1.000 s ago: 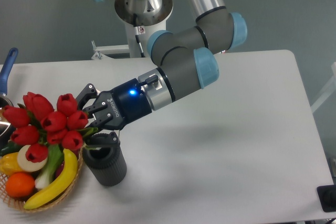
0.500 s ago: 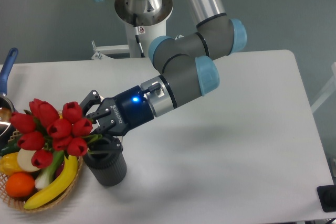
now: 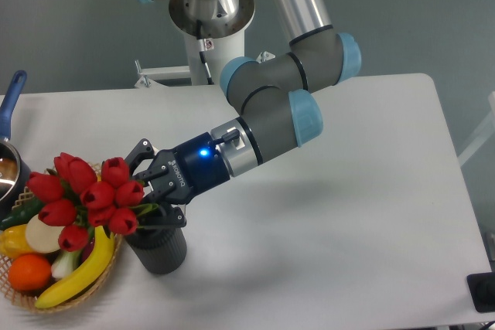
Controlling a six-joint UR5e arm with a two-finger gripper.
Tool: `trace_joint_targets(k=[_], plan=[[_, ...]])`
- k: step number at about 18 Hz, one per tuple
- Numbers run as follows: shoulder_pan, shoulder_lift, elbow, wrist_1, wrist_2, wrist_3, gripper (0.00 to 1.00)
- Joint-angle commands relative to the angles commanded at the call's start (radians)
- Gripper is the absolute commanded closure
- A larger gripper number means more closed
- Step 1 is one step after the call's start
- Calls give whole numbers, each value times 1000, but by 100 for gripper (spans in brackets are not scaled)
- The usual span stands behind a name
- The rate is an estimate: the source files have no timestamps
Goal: Insert the flowers into the vase
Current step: 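Push the tulips further down into the vase, straightening the bunch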
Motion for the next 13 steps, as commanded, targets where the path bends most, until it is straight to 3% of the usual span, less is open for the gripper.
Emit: trace_joint_targets(k=[9,13], plan=[[17,-18,-9,-2,2,43,66],[26,-23,-43,0,3,94,66]])
